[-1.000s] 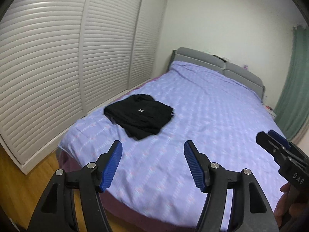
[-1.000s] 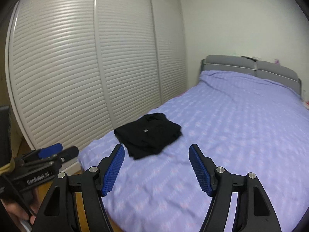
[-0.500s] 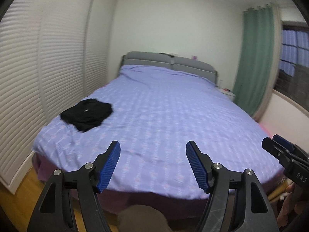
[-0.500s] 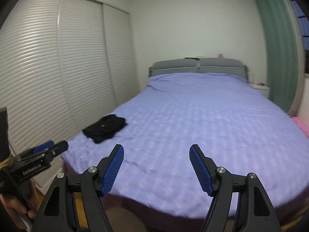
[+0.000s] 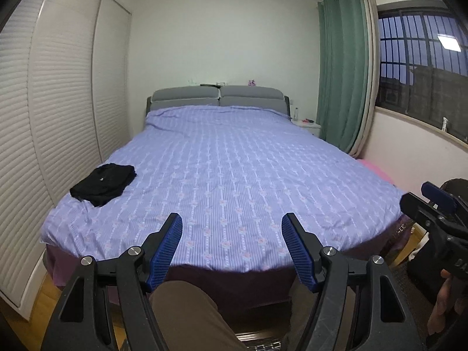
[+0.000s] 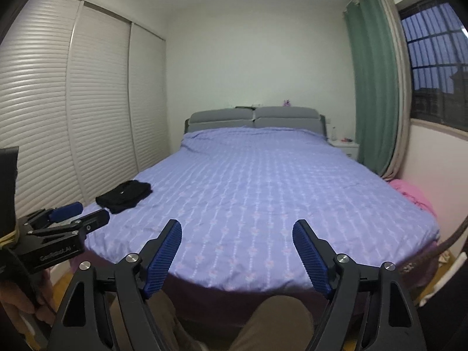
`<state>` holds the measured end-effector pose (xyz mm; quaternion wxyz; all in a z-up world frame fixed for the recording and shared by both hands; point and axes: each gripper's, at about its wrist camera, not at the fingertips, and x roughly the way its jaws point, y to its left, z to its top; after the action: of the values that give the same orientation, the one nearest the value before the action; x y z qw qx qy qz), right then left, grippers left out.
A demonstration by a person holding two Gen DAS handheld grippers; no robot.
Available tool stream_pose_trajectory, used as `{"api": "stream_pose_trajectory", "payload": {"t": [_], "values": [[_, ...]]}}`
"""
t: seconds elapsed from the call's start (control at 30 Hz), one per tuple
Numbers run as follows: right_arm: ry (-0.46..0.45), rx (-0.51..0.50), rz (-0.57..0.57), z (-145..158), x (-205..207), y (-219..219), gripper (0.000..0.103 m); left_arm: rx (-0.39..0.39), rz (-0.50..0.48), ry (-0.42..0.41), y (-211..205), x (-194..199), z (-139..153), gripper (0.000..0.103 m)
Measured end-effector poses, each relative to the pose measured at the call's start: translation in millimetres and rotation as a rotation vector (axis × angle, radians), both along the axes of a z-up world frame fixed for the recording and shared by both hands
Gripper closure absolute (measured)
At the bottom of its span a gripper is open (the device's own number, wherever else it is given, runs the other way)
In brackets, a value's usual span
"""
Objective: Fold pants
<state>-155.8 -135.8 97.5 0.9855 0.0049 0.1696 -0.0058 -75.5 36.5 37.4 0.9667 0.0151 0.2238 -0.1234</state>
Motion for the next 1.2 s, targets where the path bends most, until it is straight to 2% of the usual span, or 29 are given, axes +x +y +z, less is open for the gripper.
{"api": "stream_pose_trajectory", "payload": {"t": [0.03,0.1,0.2,0.3,0.57,1.2], "values": [[-0.004,-0.008,-0.004,1,-5,-2,0.022,0.0,0.006,-0.01,-2,-7,2,0.022],[-0.023,-0.009,-0.012,5,-13,-4,0.021,0.007,0.033,-0.039,-4,-17,6,0.013],[-0.061,-0.006,-0.028,10,-24,-7,0.01,0.011,0.046,-0.063,-4,-26,11,0.011],[-0.073,-0.006,-0.033,14,-33,-10,0.009,0.008,0.079,-0.077,-2,-33,15,0.0],[-0.072,0.014,-0.059,18,-47,-17,0.005,0.026,0.118,-0.08,-4,-36,13,0.0],[-0.061,0.025,-0.057,14,-41,-18,0.005,0.039,0.14,-0.078,-3,-36,14,0.0]]}}
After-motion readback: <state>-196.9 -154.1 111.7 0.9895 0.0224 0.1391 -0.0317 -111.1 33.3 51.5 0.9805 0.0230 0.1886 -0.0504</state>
